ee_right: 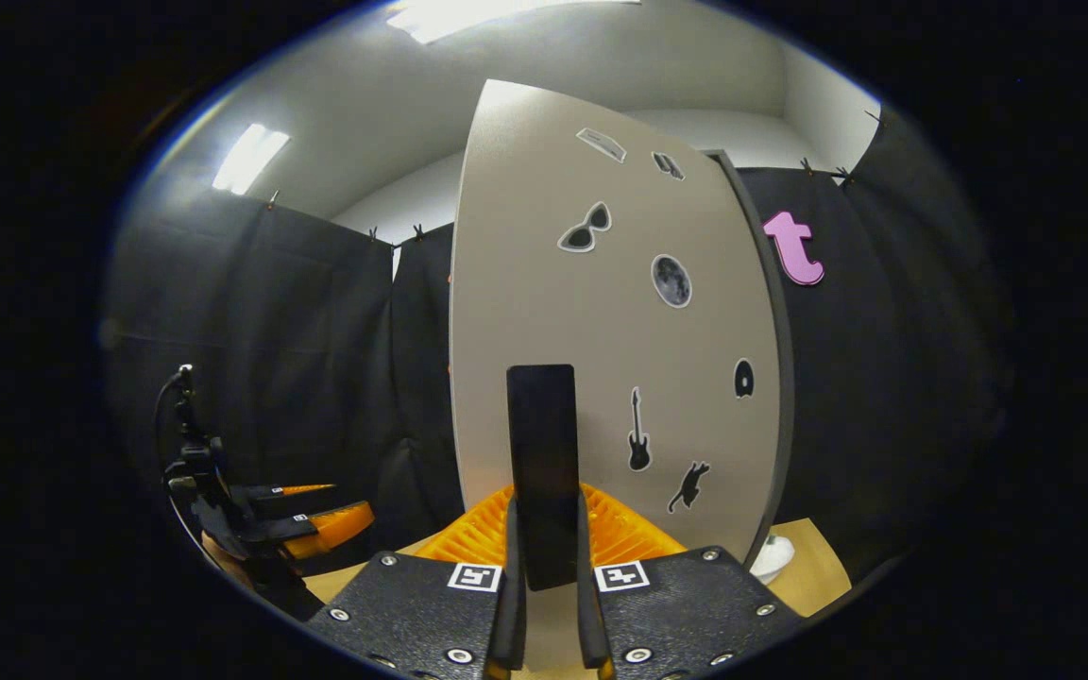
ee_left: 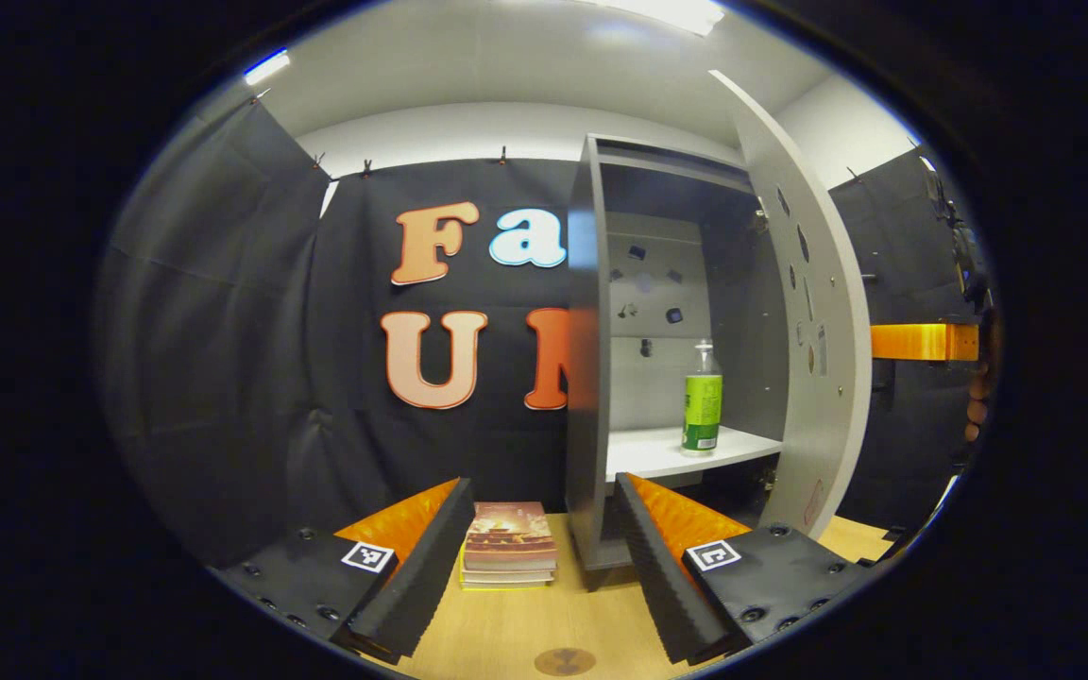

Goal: Open the cabinet door with the right hand, grasp the bottle in the cabinet with the left hand and place it on the coaster, then close the cabinet door with the right hand.

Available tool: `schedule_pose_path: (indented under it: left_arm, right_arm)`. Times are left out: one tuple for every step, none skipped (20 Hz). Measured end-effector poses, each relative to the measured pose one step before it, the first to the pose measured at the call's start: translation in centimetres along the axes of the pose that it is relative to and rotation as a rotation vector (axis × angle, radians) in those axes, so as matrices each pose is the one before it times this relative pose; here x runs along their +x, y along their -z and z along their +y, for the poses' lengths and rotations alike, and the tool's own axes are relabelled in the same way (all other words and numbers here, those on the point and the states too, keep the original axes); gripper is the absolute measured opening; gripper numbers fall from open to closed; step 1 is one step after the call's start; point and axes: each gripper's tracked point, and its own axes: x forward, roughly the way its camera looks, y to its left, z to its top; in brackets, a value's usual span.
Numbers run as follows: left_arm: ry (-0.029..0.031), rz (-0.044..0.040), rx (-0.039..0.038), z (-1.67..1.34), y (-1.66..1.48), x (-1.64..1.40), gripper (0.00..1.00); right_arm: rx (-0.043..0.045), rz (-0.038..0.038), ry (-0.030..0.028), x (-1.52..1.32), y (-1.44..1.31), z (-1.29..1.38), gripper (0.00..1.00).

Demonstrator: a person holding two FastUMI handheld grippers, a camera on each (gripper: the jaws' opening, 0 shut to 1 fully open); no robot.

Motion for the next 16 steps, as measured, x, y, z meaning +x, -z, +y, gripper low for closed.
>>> schedule_pose_path:
  left_arm:
    - [0.01892, 0.00273, 0.00314, -1.331, 0.18, 0.683, 0.97]
    - [0.01631, 0.00211, 0.0056, -1.506, 0.188, 0.35, 0.94]
    - [0.01767, 0.00335, -0.00019, -1.374, 0.118, 0.636, 0.94]
    - [0.02128, 0.00449, -0.00238, -1.642, 0.446, 0.838, 0.97]
    - [0.01782, 0.00219, -0.00044, -1.44, 0.101, 0.785, 0.97]
    - [0.01464, -0.00122, 0.0037, -1.283, 0.035, 0.861, 0.97]
    - [0.01409, -0.00009, 0.00057, -1.198, 0.057, 0.931, 0.94]
    - [0.01722, 0.00406, -0.00133, -1.272, 0.16, 0.89, 0.94]
    - [0.01635, 0.00233, -0.00155, -1.243, 0.038, 0.97, 0.94]
    - [0.01571, 0.00481, -0.00167, -1.09, 0.116, 0.974, 0.94]
    - [0.01432, 0.00486, -0.00356, -1.036, 0.096, 1.095, 0.94]
    - [0.01323, 0.00573, -0.0034, -0.861, 0.14, 1.086, 0.94]
    - [0.01212, 0.00729, -0.00797, -0.758, 0.23, 1.022, 1.0]
    - [0.01226, 0.00912, -0.00923, -0.629, 0.22, 1.023, 1.0]
    - [0.00748, 0.00776, -0.00641, -0.506, 0.138, 1.046, 0.98]
    - [0.0036, 0.00914, 0.00213, -0.451, 0.086, 0.965, 0.97]
  right_arm:
    - [0.00099, -0.01153, 0.00508, -1.299, -0.324, -0.679, 0.22]
    - [0.0032, -0.0076, 0.00586, -0.862, -0.205, -0.769, 0.22]
    - [0.00372, -0.00673, 0.00786, -1.025, -0.223, -0.722, 0.22]
    - [-0.0003, -0.00598, 0.00936, -0.686, -0.152, -0.726, 0.22]
    - [-0.00444, -0.00448, 0.01129, -1.118, -0.17, -0.901, 0.21]
    - [-0.00776, -0.00562, 0.01101, -0.644, -0.107, -0.847, 0.21]
    - [-0.00539, -0.00427, 0.00807, -0.765, -0.186, -0.863, 0.21]
    - [-0.00199, -0.00416, 0.00433, -0.528, -0.166, -0.737, 0.21]
    - [0.00046, -0.004, 0.00116, -1.022, -0.097, -0.714, 0.21]
    - [0.00302, -0.0039, 0.0003, -0.304, -0.115, -0.557, 0.21]
    - [-0.0004, -0.00475, 0.00076, -0.399, -0.155, -0.51, 0.21]
    - [0.00059, -0.00706, 0.00484, -0.273, -0.114, -0.547, 0.21]
    - [-0.00708, -0.00789, 0.00466, -0.436, -0.081, -0.65, 0.21]
    - [-0.00691, -0.0066, 0.0021, -0.273, -0.044, -0.595, 0.21]
    - [-0.00316, -0.00662, -0.00126, -0.333, -0.101, -0.168, 0.2]
    - [0.00532, -0.0044, -0.00483, -0.053, -0.021, -0.1, 0.21]
